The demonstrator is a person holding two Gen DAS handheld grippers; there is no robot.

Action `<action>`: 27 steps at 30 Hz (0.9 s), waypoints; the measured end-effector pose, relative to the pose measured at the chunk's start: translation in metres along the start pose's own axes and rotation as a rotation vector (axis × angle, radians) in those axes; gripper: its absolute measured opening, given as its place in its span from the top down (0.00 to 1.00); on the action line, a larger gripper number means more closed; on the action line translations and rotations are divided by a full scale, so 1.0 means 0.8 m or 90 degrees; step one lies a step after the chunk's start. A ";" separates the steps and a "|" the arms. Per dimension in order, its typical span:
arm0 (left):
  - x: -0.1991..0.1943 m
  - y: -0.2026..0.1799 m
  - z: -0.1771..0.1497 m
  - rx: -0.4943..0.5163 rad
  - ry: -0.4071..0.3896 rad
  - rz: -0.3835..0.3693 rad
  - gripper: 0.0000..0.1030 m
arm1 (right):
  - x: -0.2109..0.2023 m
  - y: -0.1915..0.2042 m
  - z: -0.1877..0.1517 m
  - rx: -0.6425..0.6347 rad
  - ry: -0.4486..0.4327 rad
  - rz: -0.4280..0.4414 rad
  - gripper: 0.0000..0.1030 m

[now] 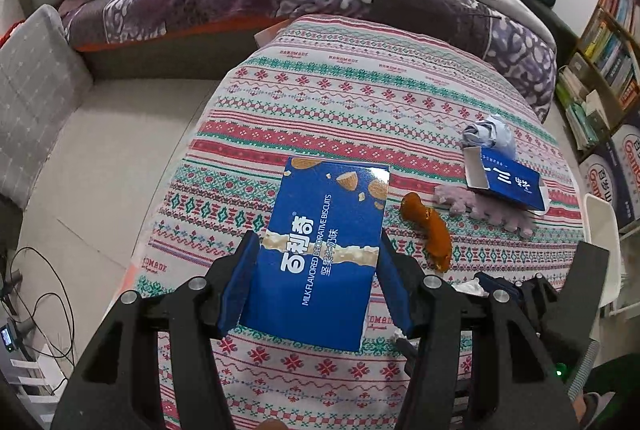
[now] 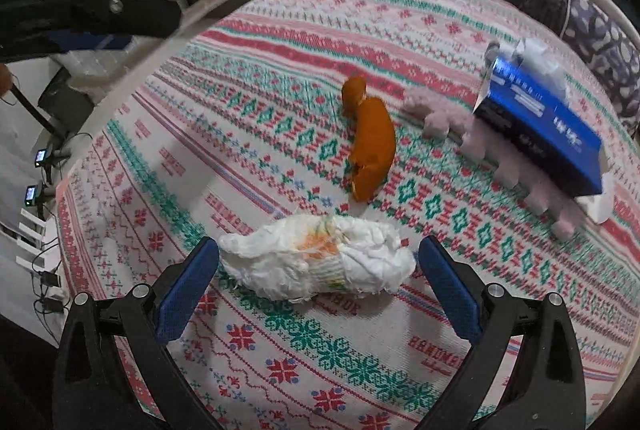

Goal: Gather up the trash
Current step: 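Grasp the white crumpled bundle with the right gripper while the left holds the biscuit box, then carry the white bundle over the bin and open the right gripper while the left holds the box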

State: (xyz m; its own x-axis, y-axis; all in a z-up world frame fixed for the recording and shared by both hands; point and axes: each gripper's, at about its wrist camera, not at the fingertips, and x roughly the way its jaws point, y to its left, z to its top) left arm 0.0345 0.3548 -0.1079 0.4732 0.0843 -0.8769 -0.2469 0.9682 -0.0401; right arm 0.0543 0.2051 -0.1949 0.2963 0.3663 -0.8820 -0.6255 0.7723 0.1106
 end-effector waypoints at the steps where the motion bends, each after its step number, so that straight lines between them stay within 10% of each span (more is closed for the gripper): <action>1: 0.000 0.000 0.000 -0.001 0.000 0.001 0.45 | 0.002 0.001 -0.001 -0.002 0.000 -0.002 0.07; 12: 0.001 0.004 -0.001 -0.025 -0.010 0.014 0.45 | -0.020 0.000 0.006 -0.008 -0.056 0.005 0.58; 27: -0.038 -0.025 0.010 -0.048 -0.125 0.044 0.45 | -0.097 -0.054 0.045 0.080 -0.188 -0.033 0.59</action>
State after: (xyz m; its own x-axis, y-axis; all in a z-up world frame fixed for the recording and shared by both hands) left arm 0.0317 0.3344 -0.0767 0.6071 0.2011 -0.7687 -0.3437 0.9387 -0.0258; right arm 0.0843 0.1618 -0.1148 0.5340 0.4455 -0.7186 -0.5156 0.8452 0.1409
